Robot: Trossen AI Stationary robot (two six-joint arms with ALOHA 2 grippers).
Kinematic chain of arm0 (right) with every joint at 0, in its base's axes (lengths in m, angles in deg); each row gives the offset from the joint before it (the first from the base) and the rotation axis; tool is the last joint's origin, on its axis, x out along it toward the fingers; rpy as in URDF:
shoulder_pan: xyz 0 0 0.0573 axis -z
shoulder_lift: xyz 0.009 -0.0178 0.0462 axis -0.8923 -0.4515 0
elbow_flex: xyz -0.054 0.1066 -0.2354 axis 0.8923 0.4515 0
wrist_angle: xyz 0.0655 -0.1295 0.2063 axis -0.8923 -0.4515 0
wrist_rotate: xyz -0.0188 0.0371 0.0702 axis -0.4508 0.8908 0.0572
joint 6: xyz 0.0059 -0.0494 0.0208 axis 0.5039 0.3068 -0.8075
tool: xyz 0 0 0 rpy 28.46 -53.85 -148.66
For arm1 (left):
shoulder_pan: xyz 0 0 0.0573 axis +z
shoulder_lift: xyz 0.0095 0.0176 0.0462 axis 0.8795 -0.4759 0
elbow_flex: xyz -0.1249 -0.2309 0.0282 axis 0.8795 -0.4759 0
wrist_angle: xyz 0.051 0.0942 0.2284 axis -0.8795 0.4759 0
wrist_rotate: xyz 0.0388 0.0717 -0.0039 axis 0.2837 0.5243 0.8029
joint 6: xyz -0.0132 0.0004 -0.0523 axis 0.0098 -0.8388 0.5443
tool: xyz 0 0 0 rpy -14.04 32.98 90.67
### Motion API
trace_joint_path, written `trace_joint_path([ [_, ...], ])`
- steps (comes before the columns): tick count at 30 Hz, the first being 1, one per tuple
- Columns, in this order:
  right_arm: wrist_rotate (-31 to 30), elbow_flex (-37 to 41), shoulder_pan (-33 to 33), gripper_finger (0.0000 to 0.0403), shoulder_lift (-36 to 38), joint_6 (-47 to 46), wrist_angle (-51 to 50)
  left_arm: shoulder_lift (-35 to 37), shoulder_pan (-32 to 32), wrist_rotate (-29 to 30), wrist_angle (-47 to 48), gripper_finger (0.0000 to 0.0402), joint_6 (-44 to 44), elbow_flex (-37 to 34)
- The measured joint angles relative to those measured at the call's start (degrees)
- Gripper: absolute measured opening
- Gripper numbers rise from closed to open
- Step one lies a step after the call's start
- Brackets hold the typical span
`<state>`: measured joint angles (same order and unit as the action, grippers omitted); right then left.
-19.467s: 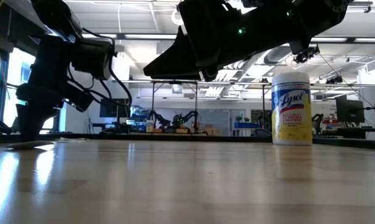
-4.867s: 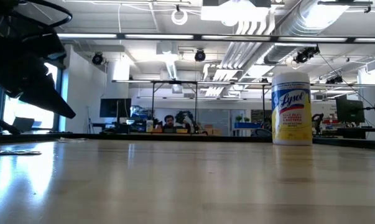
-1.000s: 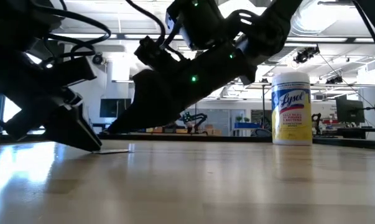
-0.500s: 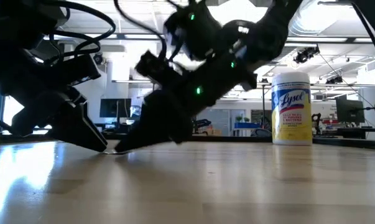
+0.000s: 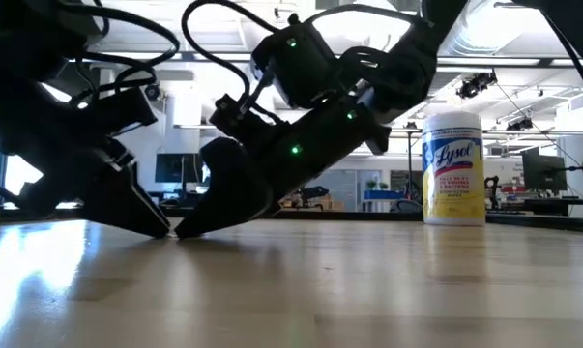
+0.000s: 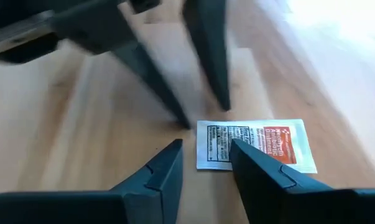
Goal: Pick & Place First Aid Supplies
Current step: Put the white ointment pack into the top red bin
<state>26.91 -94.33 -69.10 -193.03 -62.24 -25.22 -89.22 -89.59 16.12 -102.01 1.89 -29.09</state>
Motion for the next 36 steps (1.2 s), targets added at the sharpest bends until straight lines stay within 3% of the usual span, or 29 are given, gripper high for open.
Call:
trace_joint_path([
  [9, -2.67, 0.04, 0.64, 0.0083, 0.03, -2.64, -3.64, -2.71, 0.98, -0.21, -3.20, 0.0114, -2.43, 0.11],
  [17, -3.67, 0.16, 0.77, 0.0008, -0.01, -4.29, -3.80, 7.69, -0.27, -1.53, 11.13, 0.0114, -4.12, -0.17],
  [25, -3.22, 0.54, 0.29, 0.0002, 2.68, -7.21, -3.98, 15.73, 1.51, 0.40, 19.68, 0.0114, -4.06, -0.11],
  [31, -0.65, 0.72, -2.93, 0.0001, 11.39, -10.84, -14.96, 16.30, 3.32, 0.69, 20.78, 0.0114, -4.06, -0.11],
  [36, 2.23, 0.59, -8.16, 0.0001, 21.09, -19.78, -33.84, 16.31, 3.27, 1.15, 20.81, 0.0114, -3.97, -0.13],
])
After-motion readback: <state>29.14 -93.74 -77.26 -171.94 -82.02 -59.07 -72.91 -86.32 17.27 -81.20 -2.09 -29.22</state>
